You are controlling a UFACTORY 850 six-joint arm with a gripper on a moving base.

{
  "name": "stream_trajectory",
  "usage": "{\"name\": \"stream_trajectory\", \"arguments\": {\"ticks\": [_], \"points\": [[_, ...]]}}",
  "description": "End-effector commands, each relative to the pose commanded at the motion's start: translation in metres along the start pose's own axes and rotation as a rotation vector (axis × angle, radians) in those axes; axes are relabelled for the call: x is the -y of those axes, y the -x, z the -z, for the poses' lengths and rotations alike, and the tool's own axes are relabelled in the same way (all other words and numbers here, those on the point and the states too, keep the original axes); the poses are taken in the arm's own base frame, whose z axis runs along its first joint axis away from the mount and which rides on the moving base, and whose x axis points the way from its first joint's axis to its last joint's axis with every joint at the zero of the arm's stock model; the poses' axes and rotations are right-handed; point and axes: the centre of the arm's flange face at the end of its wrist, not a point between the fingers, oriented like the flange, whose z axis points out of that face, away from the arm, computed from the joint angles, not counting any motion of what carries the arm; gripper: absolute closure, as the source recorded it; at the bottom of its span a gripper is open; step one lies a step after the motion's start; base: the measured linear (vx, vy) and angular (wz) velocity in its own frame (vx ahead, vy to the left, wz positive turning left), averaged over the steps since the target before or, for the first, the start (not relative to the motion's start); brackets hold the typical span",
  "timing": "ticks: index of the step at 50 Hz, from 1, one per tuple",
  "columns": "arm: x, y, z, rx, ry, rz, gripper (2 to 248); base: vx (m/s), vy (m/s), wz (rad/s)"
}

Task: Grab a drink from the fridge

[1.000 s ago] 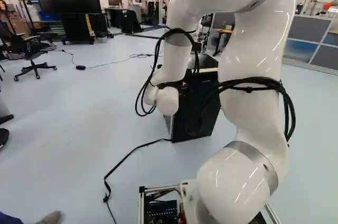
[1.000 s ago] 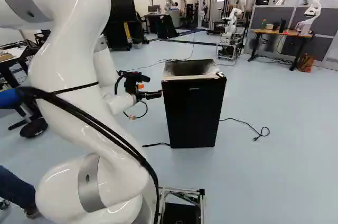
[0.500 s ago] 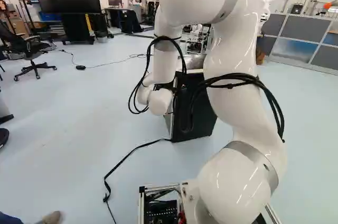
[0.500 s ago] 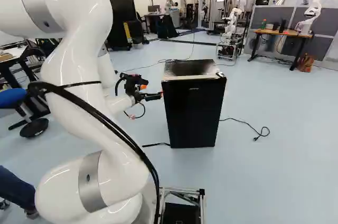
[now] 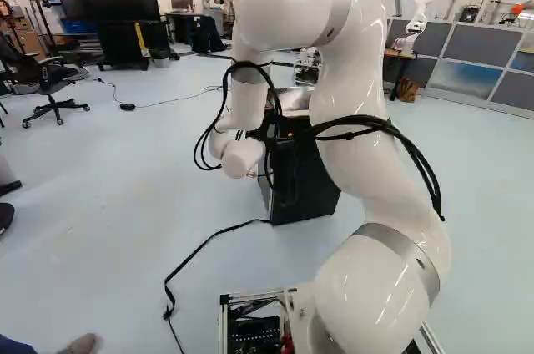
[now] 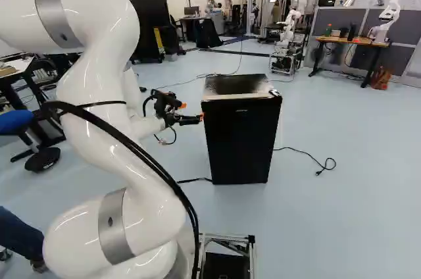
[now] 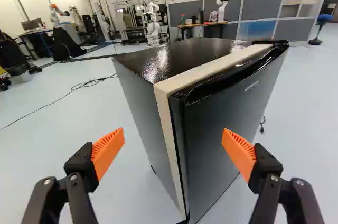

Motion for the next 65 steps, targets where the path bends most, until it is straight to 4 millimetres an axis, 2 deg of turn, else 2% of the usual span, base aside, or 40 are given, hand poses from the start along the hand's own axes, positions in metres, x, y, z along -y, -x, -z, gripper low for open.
{"name": "stream_trajectory", "arguments": {"ticks": [22, 47, 65], "points": [[0.012, 0.002, -0.013, -0.026, 0.144, -0.071, 3, 0.0, 0.0, 0.0], [0.032, 0.003, -0.033, -0.043, 0.165, -0.111, 3, 0.0, 0.0, 0.0], [0.03, 0.001, -0.046, -0.05, 0.187, -0.124, 3, 0.0, 0.0, 0.0]]}}
